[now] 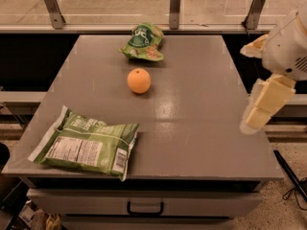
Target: Move green jalapeno chip bag near green rice chip bag
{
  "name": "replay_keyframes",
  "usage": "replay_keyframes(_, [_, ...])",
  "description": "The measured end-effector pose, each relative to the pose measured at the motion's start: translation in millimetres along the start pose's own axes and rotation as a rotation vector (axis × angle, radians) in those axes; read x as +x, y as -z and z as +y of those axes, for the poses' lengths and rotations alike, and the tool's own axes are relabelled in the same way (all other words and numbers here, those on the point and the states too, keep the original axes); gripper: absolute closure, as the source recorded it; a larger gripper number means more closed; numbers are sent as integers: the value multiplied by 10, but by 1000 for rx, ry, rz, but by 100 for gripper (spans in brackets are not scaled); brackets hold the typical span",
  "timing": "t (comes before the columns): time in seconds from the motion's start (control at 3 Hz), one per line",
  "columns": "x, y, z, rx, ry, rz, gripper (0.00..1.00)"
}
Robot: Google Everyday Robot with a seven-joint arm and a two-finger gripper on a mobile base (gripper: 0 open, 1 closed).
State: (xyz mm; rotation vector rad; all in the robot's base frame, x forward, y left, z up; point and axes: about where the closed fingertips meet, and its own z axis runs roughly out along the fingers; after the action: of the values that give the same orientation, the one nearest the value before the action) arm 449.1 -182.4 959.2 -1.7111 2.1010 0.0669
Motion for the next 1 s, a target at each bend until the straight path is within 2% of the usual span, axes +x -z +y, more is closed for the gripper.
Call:
replay_keyframes(0.33, [-259, -446, 123, -69, 25, -185, 0])
replay_keyframes(0.67, [-503, -756, 308, -124, 45, -368, 0])
replay_keyframes(1.0, [-819, -888, 580, -150, 55, -518, 0])
